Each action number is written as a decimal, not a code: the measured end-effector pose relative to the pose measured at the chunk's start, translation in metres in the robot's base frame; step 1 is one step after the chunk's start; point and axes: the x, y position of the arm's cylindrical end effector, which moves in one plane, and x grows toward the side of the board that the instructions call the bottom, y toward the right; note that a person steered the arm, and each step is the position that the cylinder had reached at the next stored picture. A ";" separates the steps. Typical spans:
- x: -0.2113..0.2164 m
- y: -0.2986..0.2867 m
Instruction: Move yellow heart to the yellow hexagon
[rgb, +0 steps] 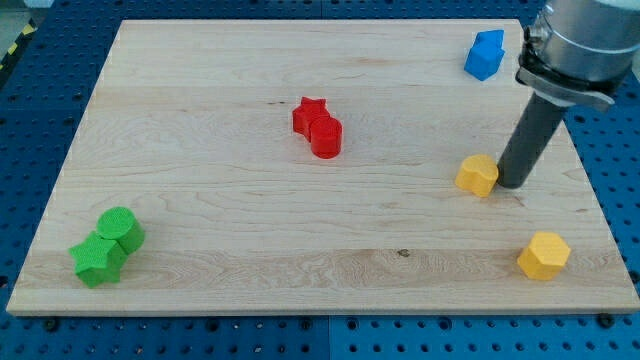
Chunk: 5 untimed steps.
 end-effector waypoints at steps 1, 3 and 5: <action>-0.051 0.001; -0.080 -0.055; -0.023 -0.051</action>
